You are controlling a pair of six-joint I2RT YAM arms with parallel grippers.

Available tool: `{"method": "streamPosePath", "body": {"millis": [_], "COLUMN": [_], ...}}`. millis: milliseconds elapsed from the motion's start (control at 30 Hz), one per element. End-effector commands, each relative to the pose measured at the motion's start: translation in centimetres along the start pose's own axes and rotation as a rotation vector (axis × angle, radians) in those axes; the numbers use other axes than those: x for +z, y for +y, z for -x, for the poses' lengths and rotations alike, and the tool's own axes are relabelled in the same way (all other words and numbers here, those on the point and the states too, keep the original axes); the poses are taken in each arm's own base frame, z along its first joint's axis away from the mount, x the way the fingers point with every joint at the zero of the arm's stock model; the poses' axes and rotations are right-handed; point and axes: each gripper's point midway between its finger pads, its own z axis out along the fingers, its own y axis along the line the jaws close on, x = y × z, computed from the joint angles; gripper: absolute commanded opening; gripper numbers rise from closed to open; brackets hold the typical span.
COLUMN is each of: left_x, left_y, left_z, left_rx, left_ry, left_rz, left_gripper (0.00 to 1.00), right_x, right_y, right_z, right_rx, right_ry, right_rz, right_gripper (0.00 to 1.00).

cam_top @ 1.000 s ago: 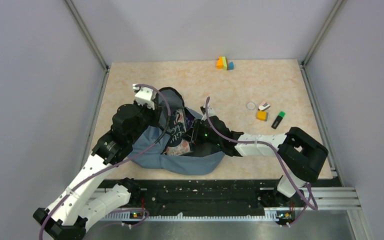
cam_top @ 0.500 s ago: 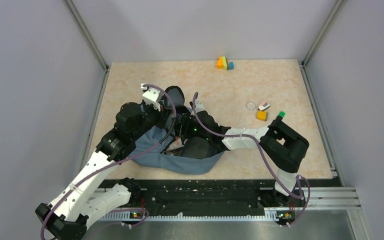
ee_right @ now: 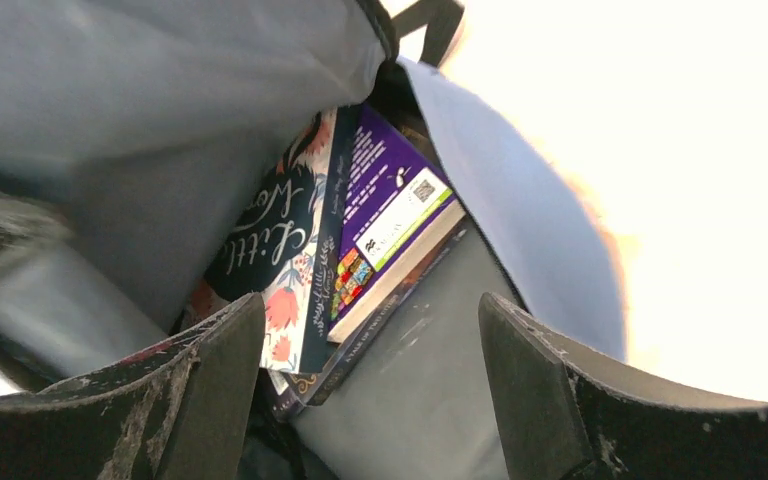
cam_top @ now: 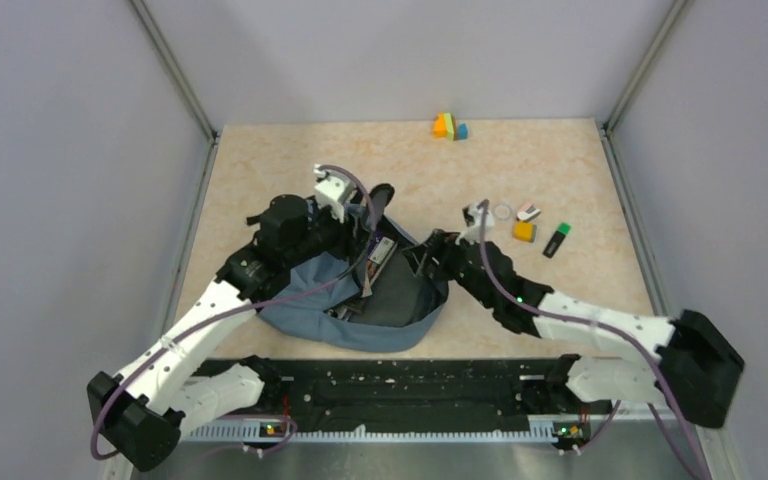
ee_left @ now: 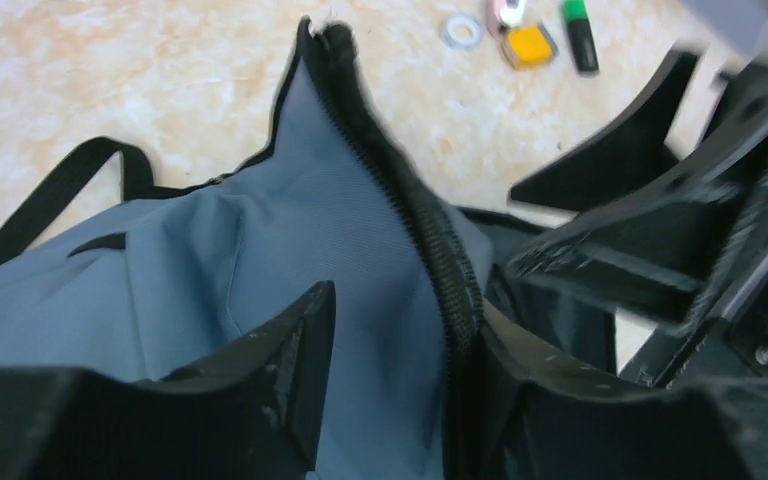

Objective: Pack the student bag
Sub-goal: Place the book in the student bag.

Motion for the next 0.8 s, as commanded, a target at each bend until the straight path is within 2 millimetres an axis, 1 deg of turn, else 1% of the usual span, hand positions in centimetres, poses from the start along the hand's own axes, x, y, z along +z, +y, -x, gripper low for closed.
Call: {"method": "streamPosePath", "body": {"millis": [0, 33, 67, 133, 200, 267, 333, 367, 433, 467, 500, 533, 600, 667, 700, 767], "left_x": [0.8, 0.8, 0.7, 0.1, -1.0, -1.9, -2.9, -3.3, -3.9, -4.1, -4.1, -4.0, -4.3, -4.8, -5.0, -5.2], "left_y": [-3.6, -3.9, -4.2, -4.6, -5.0, -5.3, -6.1, -6.6, -7.6, -7.3, -6.7, -5.5, -1.8, 1.3, 2.4, 3.9], "left_z": [0.8, 0.8, 0.9, 1.4, 2.6, 3.5, 3.9, 4.0, 3.7, 3.3, 2.9, 2.2, 0.4, -1.8, -2.7, -4.4], "left_rx": [0.015, 0.021, 0.028, 0.045, 0.034, -0.008, -0.063, -0.088, -0.144, -0.183, -0.221, -0.276, -0.364, -0.441, -0.489, -0.581], "left_ry": [0.022, 0.026, 0.021, -0.015, -0.083, -0.128, -0.15, -0.161, -0.144, -0.123, -0.106, -0.081, -0.034, 0.012, 0.029, 0.051], "left_rz": [-0.145, -0.151, -0.151, -0.144, -0.141, -0.147, -0.179, -0.205, -0.252, -0.232, -0.186, -0.108, 0.108, 0.266, 0.31, 0.354], "left_gripper": [0.7, 0.77, 0.8, 0.83, 0.88, 0.9, 0.91, 0.94, 0.95, 0.95, 0.95, 0.96, 0.98, 0.98, 0.98, 0.98], "right_x": [-4.1, -5.1, -6.0, -7.6, -8.8, -9.6, -10.2, -10.5, -10.9, -10.9, -10.9, -10.7, -9.9, -8.9, -8.4, -7.5], "right_y": [-2.9, -3.1, -3.4, -3.2, -2.6, -1.4, -0.1, 0.7, 2.4, 3.4, 4.5, 5.3, 6.8, 8.4, 9.1, 10.9], "right_z": [3.3, 4.2, 4.8, 6.5, 7.8, 8.7, 9.2, 9.5, 9.5, 9.4, 9.0, 8.6, 7.4, 5.2, 4.1, 1.9], "right_rx": [-0.054, -0.057, -0.057, -0.072, -0.105, -0.154, -0.197, -0.215, -0.244, -0.261, -0.275, -0.281, -0.288, -0.296, -0.298, -0.292], "right_ry": [-0.117, -0.153, -0.181, -0.244, -0.29, -0.312, -0.319, -0.325, -0.324, -0.319, -0.303, -0.284, -0.228, -0.156, -0.122, -0.049], "right_rz": [-0.109, -0.117, -0.123, -0.1, -0.059, -0.002, 0.058, 0.096, 0.178, 0.229, 0.277, 0.313, 0.371, 0.427, 0.451, 0.496], "right_gripper": [0.77, 0.77, 0.77, 0.77, 0.77, 0.76, 0.75, 0.75, 0.73, 0.73, 0.72, 0.71, 0.69, 0.68, 0.67, 0.65]}}
